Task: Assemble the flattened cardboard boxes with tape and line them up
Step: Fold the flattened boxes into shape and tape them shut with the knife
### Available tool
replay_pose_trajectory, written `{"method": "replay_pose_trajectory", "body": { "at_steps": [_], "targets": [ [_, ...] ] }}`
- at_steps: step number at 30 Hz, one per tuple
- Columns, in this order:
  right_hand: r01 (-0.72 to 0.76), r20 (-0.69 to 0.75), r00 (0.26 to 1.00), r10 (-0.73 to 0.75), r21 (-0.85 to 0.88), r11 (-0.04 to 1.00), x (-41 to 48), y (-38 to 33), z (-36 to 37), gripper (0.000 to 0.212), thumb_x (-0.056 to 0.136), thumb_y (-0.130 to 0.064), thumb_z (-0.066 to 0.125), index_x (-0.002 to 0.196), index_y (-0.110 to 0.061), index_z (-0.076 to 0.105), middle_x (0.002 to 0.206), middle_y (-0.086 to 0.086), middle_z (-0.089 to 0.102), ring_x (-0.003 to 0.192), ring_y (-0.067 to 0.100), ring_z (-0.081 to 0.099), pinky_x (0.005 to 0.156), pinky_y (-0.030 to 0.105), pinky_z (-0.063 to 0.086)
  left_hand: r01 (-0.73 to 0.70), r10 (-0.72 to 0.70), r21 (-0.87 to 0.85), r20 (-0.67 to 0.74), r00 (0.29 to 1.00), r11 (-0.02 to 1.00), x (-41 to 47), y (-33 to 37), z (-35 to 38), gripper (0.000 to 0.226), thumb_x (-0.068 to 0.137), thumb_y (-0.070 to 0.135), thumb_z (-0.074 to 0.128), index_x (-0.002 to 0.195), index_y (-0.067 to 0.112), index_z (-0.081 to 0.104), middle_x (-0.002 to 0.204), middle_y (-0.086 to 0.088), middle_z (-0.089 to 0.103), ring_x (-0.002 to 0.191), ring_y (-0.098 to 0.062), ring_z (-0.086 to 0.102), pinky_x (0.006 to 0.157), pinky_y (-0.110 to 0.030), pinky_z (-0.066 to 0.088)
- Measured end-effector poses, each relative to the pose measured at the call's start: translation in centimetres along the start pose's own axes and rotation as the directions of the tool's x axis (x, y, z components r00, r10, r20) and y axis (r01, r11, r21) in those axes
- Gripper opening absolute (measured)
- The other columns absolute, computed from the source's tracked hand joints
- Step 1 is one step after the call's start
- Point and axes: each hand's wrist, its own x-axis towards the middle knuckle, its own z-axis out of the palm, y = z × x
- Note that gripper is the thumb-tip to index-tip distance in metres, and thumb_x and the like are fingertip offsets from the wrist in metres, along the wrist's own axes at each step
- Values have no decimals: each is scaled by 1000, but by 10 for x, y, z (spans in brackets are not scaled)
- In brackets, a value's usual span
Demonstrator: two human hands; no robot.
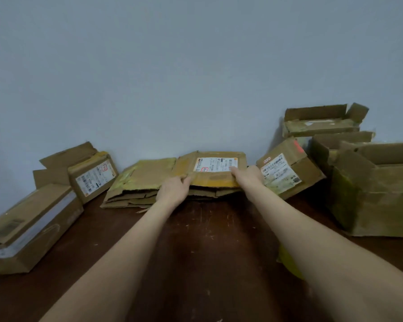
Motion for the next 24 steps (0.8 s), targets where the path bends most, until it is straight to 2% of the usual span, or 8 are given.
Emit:
{"method": "replay_pose_trajectory", "body": {
  "at_steps": [2,5,10,13,15,17,19,24],
  "targets": [
    [-48,-12,999,52,186,981,4,-2,0,44,90,-30,62,121,1,56,121,15,60,109,33,57,77,32,43,-15,19,-61,57,998,998,-4,-8,6,54,97,52,37,132,15,54,133,-11,57,120,-31,52,98,-36,41],
    [-100,50,995,87,453,886,1,-5,0,21,85,-13,66,104,-5,62,110,14,67,95,28,63,85,40,54,25,-29,-274,-13,999,961,-7,-15,2,60,94,51,45,137,8,47,138,-11,52,123,-27,51,102,-36,40],
    [-45,74,997,7,531,846,-17,-1,-6,25,85,-12,64,110,-9,61,107,9,67,95,25,65,83,44,56,60,-154,-553,-126,980,831,-18,-6,-39,86,85,55,59,149,10,23,154,-12,28,139,-29,31,113,-42,27],
    [-89,138,990,0,639,764,-33,3,-13,24,91,-7,59,114,-9,58,108,8,65,94,23,63,74,35,55,58,-119,-552,-75,990,832,-33,-1,-59,90,84,56,59,151,10,20,154,-13,27,140,-28,31,113,-41,27],
    [-140,178,984,18,702,698,-42,0,-16,27,92,-4,57,119,-9,56,114,9,64,96,25,63,77,36,55,5,-61,-531,-87,994,847,-44,0,-63,83,87,56,55,149,9,25,153,-9,32,138,-26,34,110,-35,28],
    [-121,147,989,26,680,723,-46,-5,-19,24,92,-3,56,116,-9,57,117,10,64,96,26,63,80,38,55,-28,-38,-533,-113,993,845,-52,2,-63,80,89,55,52,149,9,24,152,-8,33,138,-25,34,110,-35,27],
    [-111,147,989,14,677,728,-46,-10,-20,28,93,-5,56,121,-8,56,116,11,65,96,26,63,83,40,55,-3,-87,-558,-135,987,830,-53,0,-64,89,85,60,54,151,11,19,154,-11,28,140,-28,31,114,-42,27],
    [-55,196,973,-118,703,709,-53,-17,-23,27,95,-4,54,122,-11,53,100,6,66,79,17,65,61,31,53,-44,-132,-646,-222,966,762,-45,-2,-84,97,80,57,64,151,13,16,151,-10,35,135,-27,39,109,-43,35]
  ]
}}
